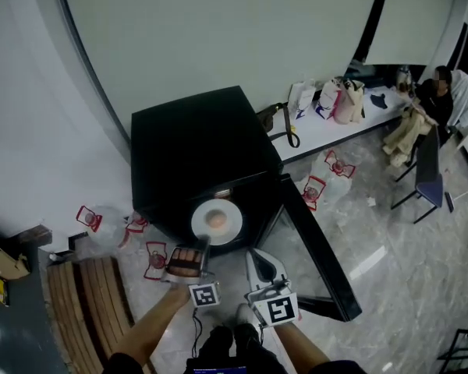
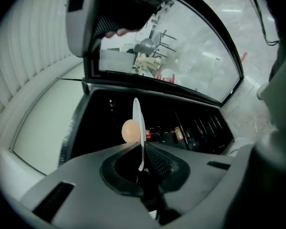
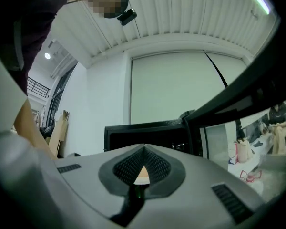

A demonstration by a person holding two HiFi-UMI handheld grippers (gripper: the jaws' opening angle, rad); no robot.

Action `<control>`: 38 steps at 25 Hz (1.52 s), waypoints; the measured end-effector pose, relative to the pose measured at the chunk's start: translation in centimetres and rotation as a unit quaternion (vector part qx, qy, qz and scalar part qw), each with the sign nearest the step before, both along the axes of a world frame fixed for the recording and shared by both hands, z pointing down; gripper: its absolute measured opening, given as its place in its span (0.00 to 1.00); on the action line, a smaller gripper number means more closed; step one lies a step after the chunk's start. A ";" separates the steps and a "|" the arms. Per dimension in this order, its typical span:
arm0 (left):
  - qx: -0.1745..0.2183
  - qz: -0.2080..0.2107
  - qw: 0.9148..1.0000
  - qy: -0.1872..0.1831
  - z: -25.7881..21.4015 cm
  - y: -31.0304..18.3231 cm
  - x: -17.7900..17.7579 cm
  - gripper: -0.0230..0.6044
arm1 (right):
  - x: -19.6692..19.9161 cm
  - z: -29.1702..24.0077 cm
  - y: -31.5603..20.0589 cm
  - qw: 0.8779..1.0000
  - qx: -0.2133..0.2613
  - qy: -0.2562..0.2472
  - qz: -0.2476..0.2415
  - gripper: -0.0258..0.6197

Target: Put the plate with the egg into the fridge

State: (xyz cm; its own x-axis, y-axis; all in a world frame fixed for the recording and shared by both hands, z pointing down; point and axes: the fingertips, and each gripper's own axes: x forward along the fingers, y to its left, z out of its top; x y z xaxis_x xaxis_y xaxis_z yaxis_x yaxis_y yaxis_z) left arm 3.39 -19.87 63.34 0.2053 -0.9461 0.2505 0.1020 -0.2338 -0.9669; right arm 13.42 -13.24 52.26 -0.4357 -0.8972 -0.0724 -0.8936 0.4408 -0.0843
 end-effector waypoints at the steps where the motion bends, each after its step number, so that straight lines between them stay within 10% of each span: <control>1: -0.009 -0.009 1.000 0.000 2.0 -1.2 0.2 0.07 | 0.0 0.8 -0.3 1.000 -0.001 0.003 -0.002 0.05; 9: -0.043 -0.081 0.995 -0.029 14.2 -9.7 -1.2 0.07 | -0.4 7.8 -1.4 0.999 -0.024 0.030 -0.035 0.05; 20: -0.090 -0.118 0.987 -0.064 18.8 -14.3 -2.7 0.07 | 0.1 12.6 -2.3 0.996 -0.068 0.021 -0.058 0.05; 23: -0.220 -0.125 0.967 -0.030 22.0 -12.8 -2.4 0.07 | 0.1 12.5 -2.4 0.995 -0.073 0.014 -0.061 0.05; 33: -0.429 -0.111 0.896 -0.033 21.9 -12.8 -1.8 0.22 | -0.5 11.9 -3.6 0.994 -0.081 0.006 -0.074 0.05; 38: -0.394 -0.123 0.911 0.007 18.7 -12.7 -1.6 0.24 | -0.6 11.4 -3.8 0.993 -0.089 -0.004 -0.071 0.05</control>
State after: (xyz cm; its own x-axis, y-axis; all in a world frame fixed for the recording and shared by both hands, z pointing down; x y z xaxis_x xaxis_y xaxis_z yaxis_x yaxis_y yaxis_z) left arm 1.81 -32.56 82.03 0.0199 -0.4915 0.8707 -0.0584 -0.8699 -0.4897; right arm 12.78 -17.00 63.68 -0.5586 -0.8258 0.0782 -0.8226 0.5394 -0.1801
